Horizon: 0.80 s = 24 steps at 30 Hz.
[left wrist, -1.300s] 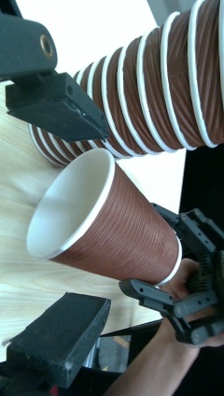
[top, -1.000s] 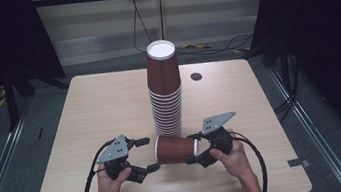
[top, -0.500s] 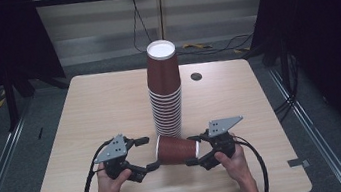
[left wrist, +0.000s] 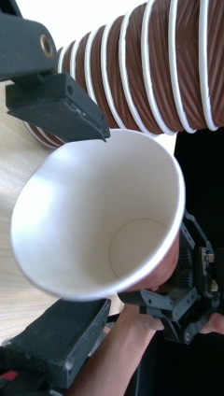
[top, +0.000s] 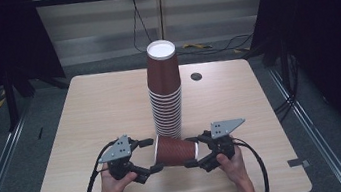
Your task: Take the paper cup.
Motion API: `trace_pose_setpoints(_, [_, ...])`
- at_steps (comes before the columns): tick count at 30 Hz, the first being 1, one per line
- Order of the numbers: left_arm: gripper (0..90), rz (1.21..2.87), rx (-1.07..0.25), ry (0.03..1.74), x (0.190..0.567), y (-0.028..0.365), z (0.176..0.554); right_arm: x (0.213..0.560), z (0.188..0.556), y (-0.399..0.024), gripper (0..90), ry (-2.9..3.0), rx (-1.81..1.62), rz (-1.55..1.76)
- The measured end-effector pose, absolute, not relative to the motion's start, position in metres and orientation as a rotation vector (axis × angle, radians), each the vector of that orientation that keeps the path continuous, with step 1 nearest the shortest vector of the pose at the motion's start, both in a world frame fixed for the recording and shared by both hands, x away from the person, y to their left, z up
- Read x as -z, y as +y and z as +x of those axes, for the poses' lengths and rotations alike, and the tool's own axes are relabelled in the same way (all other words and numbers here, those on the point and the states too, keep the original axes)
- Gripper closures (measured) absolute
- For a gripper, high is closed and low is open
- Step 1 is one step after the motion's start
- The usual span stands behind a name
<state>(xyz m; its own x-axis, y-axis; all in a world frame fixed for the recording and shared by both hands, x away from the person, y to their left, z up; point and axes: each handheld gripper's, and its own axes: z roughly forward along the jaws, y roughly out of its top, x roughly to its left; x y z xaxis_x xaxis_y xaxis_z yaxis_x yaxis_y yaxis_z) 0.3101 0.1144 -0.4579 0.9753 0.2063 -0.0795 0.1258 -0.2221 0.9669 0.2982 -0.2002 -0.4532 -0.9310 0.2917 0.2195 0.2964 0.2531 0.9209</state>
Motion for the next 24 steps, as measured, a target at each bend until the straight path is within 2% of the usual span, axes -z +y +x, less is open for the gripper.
trace_pose_setpoints(5, [13.9, 1.79, -0.063, 0.239, 0.46, 0.113, 0.31, 0.451, 0.297, -0.201, 23.2, -2.467, 1.852, -0.57])
trace_pose_setpoints(11, [3.7, 1.787, -0.07, 0.245, 0.459, 0.112, 0.31, 0.451, 0.297, -0.2, 23.2, -2.452, 1.862, -0.531])
trace_pose_setpoints(24, [0.0, 1.799, -0.053, 0.206, 0.456, 0.104, 0.312, 0.449, 0.297, -0.194, 23.2, -2.46, 1.843, -0.48])
